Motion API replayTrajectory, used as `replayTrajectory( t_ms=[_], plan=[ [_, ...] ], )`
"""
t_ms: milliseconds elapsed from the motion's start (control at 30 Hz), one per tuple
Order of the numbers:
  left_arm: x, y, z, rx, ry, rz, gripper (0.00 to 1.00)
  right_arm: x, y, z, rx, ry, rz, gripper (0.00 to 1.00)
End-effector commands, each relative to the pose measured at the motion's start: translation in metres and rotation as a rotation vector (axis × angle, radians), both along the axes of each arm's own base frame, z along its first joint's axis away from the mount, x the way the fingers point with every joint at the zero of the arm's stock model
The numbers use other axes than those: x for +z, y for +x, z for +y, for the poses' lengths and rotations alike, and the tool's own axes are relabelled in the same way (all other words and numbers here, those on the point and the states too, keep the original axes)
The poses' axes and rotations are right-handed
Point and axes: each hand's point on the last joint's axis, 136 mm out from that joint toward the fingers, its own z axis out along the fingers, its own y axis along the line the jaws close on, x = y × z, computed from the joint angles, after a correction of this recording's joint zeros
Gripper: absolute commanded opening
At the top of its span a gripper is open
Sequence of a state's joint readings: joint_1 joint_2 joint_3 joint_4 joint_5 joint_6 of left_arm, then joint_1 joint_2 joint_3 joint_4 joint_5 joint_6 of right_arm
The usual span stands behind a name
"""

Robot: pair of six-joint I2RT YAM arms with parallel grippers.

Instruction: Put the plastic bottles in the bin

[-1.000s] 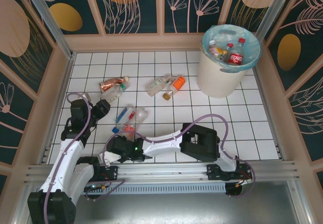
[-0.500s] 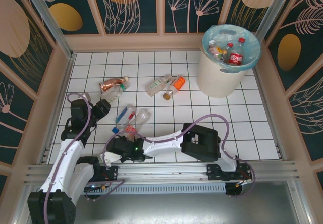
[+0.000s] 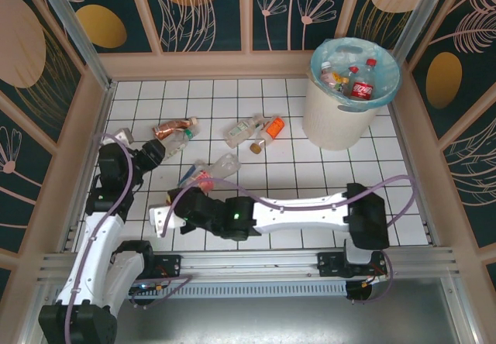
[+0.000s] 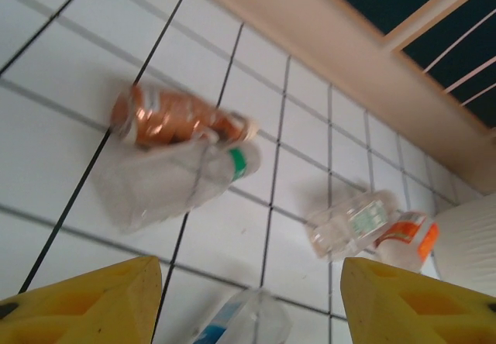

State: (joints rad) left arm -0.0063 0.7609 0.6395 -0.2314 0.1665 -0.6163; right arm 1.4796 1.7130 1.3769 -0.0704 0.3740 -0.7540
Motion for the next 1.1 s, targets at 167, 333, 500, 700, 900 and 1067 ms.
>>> replayTrajectory(
  t_ms=[167, 333, 500, 700, 900, 1067],
  plan=[
    [0.079, 0.014, -0.029, -0.141, 0.005, -0.179, 0.59, 0.152, 0.06, -0.074, -0.242, 0.461, 0.039, 0.12],
    [0.11, 0.023, -0.078, -0.257, -0.01, -0.247, 0.59, 0.229, 0.111, -0.156, -0.414, 0.722, 0.005, 0.1],
    [0.122, 0.023, -0.145, -0.398, 0.038, -0.276, 0.58, 0.284, 0.155, -0.248, -0.607, 0.946, -0.084, 0.09],
    [0.143, -0.003, -0.236, -0.62, 0.116, -0.343, 0.58, 0.339, 0.179, -0.357, -0.778, 1.194, -0.259, 0.04],
    [0.145, -0.028, -0.283, -0.759, 0.138, -0.384, 0.59, 0.358, 0.196, -0.421, -0.84, 1.348, -0.324, 0.03],
    [0.133, -0.042, -0.306, -0.853, 0.166, -0.379, 0.59, 0.336, 0.235, -0.453, -0.939, 1.359, -0.325, 0.02]
  ],
)
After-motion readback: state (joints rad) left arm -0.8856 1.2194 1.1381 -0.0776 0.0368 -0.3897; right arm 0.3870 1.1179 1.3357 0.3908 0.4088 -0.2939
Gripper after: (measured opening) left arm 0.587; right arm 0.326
